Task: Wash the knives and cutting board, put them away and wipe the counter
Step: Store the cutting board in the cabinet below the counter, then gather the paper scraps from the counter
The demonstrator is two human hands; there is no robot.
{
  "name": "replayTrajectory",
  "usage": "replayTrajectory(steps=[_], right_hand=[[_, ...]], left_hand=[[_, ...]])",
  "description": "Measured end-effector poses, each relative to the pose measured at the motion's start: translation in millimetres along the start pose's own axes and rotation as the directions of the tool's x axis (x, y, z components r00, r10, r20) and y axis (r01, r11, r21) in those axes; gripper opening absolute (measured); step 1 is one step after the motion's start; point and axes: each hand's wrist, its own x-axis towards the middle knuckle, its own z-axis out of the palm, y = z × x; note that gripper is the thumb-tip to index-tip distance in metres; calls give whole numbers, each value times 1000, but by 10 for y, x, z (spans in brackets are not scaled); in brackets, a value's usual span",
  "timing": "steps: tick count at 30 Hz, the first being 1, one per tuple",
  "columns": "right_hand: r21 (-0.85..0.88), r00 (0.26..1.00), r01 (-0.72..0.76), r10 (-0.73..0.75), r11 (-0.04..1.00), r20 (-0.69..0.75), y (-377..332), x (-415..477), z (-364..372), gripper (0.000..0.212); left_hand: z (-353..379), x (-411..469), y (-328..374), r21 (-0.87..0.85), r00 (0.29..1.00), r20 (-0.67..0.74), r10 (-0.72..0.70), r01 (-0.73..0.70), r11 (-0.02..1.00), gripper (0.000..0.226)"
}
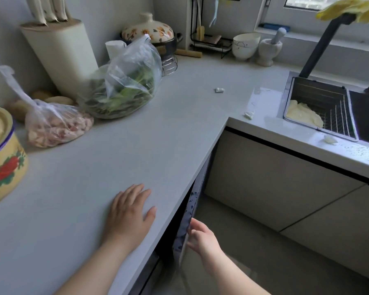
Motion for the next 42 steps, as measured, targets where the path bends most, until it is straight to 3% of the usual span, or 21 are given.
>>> replayTrajectory(steps=[9, 17, 21, 24, 25, 28, 31, 33, 37, 40, 42], right_hand=[[-169, 992, 45, -24, 985, 127, -185, -13, 259, 56], [-364, 991, 120, -90, 924, 99, -333, -136, -46, 36], [-359, 982, 168, -188, 918, -20, -542, -231, -332, 30], [-344, 964, 199, -247, 918, -102, -748, -270, -505, 23], [-348, 956, 211, -267, 914, -121, -818, -266, -550, 21], [-385, 936, 254, -326, 887, -133, -1051, -222, -671, 16], [-478, 913, 306, -395, 824, -97, -1360, -142, -810, 15], [-530, 885, 347, -457, 774, -88, -1614, -54, -941, 19], [-633, 821, 392, -564, 668, -88, -2242, 253, -1299, 25], [-691, 786, 393, -612, 607, -90, -2751, 615, -1582, 27], [-735, 782, 367, -617, 571, -89, -3084, 864, -1741, 29]], left_hand=[[52, 1, -46, -9, 995, -97, 14, -15, 1000, 44], [54, 4, -13, 24, 987, -148, 63, -60, 998, 38], [-97, 119, 7, 62, 994, -51, 97, -93, 994, 38], [-288, 259, 90, 54, 992, 129, -2, -5, 999, 28], [-292, 312, 75, 69, 991, 132, 20, -30, 997, 28], [-361, 461, 112, -20, 988, 151, 22, -19, 1000, 27], [-486, 680, 272, -257, 991, 129, -45, 77, 963, 5], [-507, 885, 417, -484, 991, 127, -40, 97, 869, 15], [-454, 1421, 740, -802, 982, 138, -131, 188, 567, 28], [-325, 1935, 967, -944, 947, 133, -291, 210, 255, 29], [-231, 2298, 1105, -978, 895, 210, -394, 200, -67, 28]])
